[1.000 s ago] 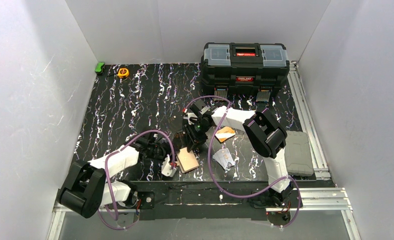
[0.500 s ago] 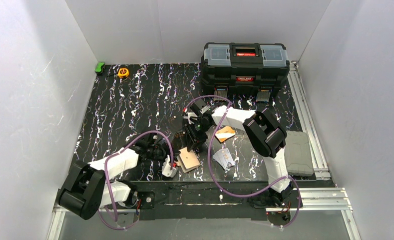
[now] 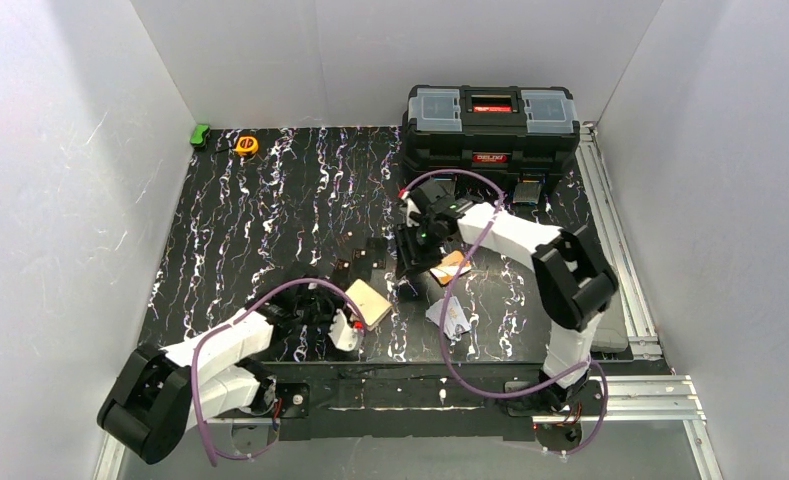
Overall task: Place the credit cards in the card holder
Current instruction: Close the card holder at the center of the board.
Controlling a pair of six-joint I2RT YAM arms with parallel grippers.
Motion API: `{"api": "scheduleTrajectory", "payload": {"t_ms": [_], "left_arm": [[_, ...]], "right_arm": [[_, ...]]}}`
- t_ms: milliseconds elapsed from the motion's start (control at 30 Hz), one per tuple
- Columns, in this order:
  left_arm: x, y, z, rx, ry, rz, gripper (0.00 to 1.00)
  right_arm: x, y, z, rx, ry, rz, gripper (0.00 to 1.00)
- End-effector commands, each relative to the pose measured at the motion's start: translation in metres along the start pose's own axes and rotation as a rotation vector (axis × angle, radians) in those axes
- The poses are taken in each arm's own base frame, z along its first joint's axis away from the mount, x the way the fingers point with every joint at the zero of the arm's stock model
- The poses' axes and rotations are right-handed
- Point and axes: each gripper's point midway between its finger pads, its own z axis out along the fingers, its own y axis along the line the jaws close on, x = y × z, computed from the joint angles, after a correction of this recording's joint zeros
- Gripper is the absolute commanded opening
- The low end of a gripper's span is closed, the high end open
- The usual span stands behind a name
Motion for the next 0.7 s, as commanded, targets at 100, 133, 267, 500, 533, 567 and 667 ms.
{"api": "scheduleTrajectory", "payload": {"t_ms": [100, 133, 267, 500, 533, 567, 667], "left_arm": [[0.025, -0.016, -0.036, 0.075, 0.358, -0.427, 0.00], [0.019, -0.016, -0.038, 0.087, 0.363, -0.487, 0.00], [0.000, -0.029, -0.040, 0.149, 0.414, -0.670, 0.00], [-0.023, -0.054, -0.038, 0.226, 0.466, -0.845, 0.00], [-0.024, -0.056, -0.038, 0.226, 0.464, -0.845, 0.00], [-0.025, -0.059, -0.038, 0.224, 0.463, -0.845, 0.00], [-0.025, -0.056, -0.038, 0.188, 0.453, -0.854, 0.00]], "right_arm": [[0.025, -0.002, -0.031, 0.005, -0.057, 0.069, 0.55], [0.030, 0.003, -0.030, -0.028, -0.047, 0.076, 0.55], [0.043, 0.024, -0.024, -0.132, -0.004, 0.066, 0.56], [0.032, 0.050, -0.005, -0.282, 0.071, 0.062, 0.55], [0.029, 0.052, -0.001, -0.289, 0.079, 0.066, 0.55], [0.027, 0.053, 0.002, -0.298, 0.085, 0.069, 0.55], [0.022, 0.055, 0.009, -0.318, 0.108, 0.084, 0.55]]}}
